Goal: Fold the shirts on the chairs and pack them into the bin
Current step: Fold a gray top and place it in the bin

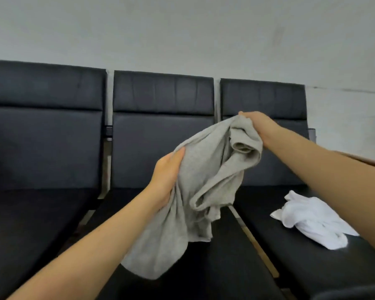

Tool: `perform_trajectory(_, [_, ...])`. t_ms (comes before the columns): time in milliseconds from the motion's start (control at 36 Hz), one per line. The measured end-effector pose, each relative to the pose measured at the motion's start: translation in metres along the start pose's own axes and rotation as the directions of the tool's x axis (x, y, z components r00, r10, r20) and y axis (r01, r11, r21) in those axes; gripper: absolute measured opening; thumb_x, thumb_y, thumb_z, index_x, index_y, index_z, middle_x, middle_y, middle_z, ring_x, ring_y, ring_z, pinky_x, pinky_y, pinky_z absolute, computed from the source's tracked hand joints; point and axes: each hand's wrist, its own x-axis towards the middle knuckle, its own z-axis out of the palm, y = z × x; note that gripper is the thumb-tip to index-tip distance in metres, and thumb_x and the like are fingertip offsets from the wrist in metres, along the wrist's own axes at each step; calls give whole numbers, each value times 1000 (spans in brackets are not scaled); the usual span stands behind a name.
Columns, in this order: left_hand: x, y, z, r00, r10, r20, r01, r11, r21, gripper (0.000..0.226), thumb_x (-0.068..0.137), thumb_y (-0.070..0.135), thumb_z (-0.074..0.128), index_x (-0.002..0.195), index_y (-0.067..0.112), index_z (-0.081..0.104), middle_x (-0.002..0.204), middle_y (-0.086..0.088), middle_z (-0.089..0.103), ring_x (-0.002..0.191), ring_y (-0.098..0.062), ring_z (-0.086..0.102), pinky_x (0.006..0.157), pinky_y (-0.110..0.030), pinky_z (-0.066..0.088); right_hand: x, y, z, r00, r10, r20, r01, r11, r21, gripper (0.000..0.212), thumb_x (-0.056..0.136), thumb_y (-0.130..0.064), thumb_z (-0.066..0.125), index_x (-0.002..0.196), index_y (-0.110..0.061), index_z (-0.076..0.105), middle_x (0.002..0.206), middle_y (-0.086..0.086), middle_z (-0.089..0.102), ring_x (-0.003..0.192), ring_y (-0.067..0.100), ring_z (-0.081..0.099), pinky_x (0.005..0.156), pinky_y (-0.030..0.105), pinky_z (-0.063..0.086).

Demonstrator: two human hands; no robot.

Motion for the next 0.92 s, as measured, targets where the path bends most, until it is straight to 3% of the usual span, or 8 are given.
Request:
perform_trajectory(167, [-12,-26,-98,976,-213,50,213,977,14,38,91,46,60,109,15,73,104,-5,74,97,-22,70,88,-35,53,-3,99,46,971,226,78,-211,962,-171,32,94,-31,62,110,-4,62,103,15,67,91,31,65,80,40,54])
perform_trajectory(306, [8,-75,-145,945,-161,-285,241,931,273,33,95,41,55,94,12,72,92,-1,69,89,-18,64,75,-31,50,2,174,93,962,257,91,-244,960,-138,10,94,-10,61,86,-4,63,86,16,65,72,24,63,68,33,54])
perform_trajectory(417, [16,-121,-183,954,-27,-298,258,579,774,41,102,36,39,118,5,60,117,-14,61,109,-31,56,86,-40,44,10,226,116,973,217,79,-201,963,-178,22,97,-3,51,115,-1,62,111,19,62,112,30,61,92,33,50])
perform_trajectory(472, [14,-141,-192,965,-11,-263,255,301,919,45,101,35,38,138,10,46,136,-15,47,125,-33,42,98,-44,40,12,249,117,988,128,82,-94,940,-328,20,96,-7,50,104,-15,66,110,12,63,113,27,60,95,36,48])
perform_trajectory(528, [14,-149,-190,979,50,-196,182,211,960,48,100,30,41,144,11,40,142,-14,39,131,-32,34,104,-46,36,13,259,110,995,56,84,-12,889,-458,22,94,-9,51,102,-17,69,107,6,65,102,20,59,90,34,46])
perform_trajectory(667, [11,-141,-147,980,173,97,-149,315,937,33,97,26,47,127,16,58,129,-6,52,120,-26,44,99,-38,39,8,254,77,1000,22,16,-13,903,-430,14,95,-14,55,84,-16,64,80,0,62,81,18,58,73,27,47])
perform_trajectory(750, [-11,-146,-120,935,217,279,-347,405,846,31,93,29,45,111,16,67,115,-3,60,113,-22,51,99,-32,36,-3,258,57,988,116,98,-38,812,-582,15,95,-16,57,87,-9,66,75,3,60,66,14,53,58,22,43])
perform_trajectory(917, [-28,-164,-78,897,134,420,-429,487,761,23,95,28,55,115,20,65,113,2,59,113,-15,49,100,-29,37,-15,260,33,980,140,141,2,703,-711,23,95,-14,51,80,-13,67,71,1,62,60,13,52,56,21,42])
